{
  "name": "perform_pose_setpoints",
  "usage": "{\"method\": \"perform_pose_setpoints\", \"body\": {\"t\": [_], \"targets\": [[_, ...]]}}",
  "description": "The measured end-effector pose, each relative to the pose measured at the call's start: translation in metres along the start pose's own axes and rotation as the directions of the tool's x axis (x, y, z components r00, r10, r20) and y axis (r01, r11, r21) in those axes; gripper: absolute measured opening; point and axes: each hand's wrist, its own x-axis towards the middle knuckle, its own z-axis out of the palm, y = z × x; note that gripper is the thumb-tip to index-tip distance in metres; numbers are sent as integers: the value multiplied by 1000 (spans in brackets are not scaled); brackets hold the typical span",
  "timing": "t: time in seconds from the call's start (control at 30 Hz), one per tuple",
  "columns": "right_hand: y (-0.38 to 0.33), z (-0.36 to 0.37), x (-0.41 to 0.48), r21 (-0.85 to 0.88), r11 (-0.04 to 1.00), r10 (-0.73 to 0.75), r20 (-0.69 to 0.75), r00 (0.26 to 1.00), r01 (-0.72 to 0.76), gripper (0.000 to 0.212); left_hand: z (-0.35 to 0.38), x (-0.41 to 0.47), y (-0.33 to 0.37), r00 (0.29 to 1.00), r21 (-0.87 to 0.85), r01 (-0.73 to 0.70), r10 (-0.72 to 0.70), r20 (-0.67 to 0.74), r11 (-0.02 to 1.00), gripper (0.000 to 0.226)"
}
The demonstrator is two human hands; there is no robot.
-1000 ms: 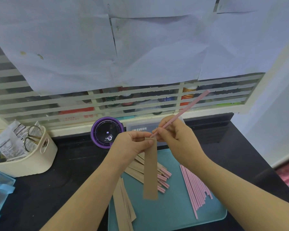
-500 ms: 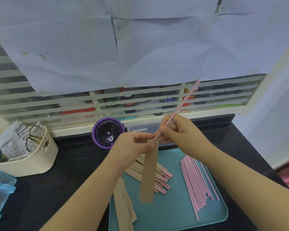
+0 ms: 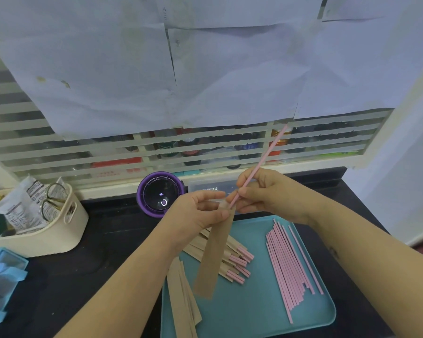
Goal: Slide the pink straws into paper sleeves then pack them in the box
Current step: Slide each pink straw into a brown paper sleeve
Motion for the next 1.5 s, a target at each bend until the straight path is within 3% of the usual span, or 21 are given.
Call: {"method": "perform_pose_setpoints", "body": {"t": [0.1,0.2,0.43,0.7,0.87,0.93,1.5], "targets": [[2,-2,2,46,998,35,32,999,-36,7,-1,0,-1,1000,-35,28,-28,2,999,47],[4,-4,2,67,996,53,49,997,-56,6,1,-1,-1,999,-74,44,-41,32,996,46],[4,-3,2,-223,975,9,-59,998,-22,9,4,-3,0,994,-125,64,-52,98,990,41],[10,10,4,-292,953,43,-144,989,-84,24,9,-7,1,996,-113,50,-42,74,992,32],[-7,-14,7,21,993,-98,-435,895,119,41,10,-9,-2,998,-8,49,-49,29,999,23],[-8,-17,9,15,984,-152,-463,873,180,44,10,-10,-2,999,14,43,-43,27,999,24],[14,37,7,-356,920,-277,-303,912,161,36,13,-7,-5,1000,-145,-10,13,17,989,33]]}}
